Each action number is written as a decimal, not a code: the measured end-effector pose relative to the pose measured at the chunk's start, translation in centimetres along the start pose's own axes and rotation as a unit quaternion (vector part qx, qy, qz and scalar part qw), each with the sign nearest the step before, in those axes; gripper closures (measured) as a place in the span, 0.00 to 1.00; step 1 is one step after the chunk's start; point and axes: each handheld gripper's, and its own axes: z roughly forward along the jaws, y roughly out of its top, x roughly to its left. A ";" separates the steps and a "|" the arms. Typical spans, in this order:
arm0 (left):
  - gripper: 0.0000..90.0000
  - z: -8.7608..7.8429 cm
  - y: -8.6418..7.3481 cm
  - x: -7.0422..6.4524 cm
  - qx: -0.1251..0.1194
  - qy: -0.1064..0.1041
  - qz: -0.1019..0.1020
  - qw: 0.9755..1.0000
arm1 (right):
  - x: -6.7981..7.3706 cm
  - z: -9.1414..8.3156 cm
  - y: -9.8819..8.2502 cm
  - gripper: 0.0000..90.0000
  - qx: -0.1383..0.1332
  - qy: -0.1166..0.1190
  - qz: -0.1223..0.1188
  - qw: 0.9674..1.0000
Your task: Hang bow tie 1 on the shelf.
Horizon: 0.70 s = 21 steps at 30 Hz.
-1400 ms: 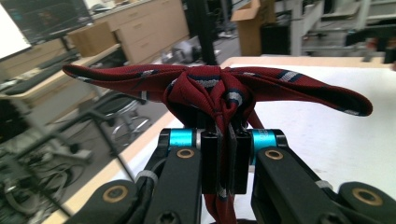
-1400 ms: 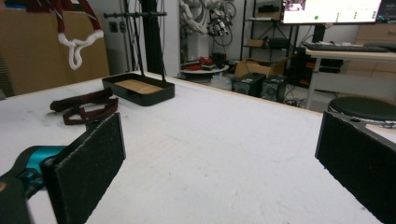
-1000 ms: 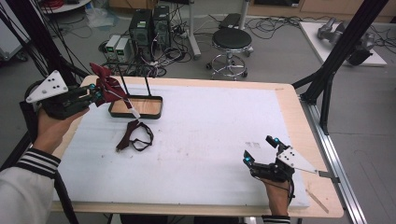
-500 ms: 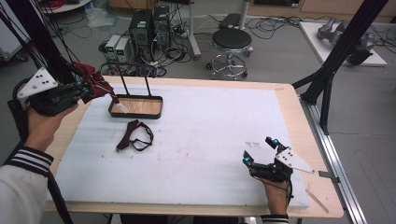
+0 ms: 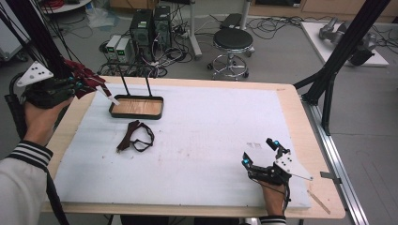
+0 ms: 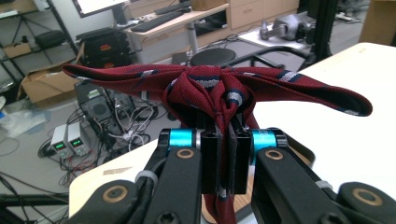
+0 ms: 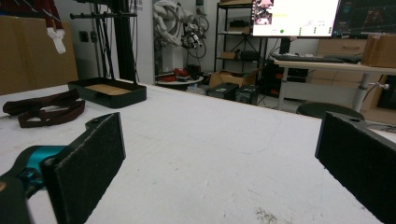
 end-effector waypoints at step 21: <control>0.96 4.2 0.7 2.1 0.013 0.032 -0.019 0.999 | 0.6 0.4 -1.3 0.01 0.000 -0.007 -0.025 1.000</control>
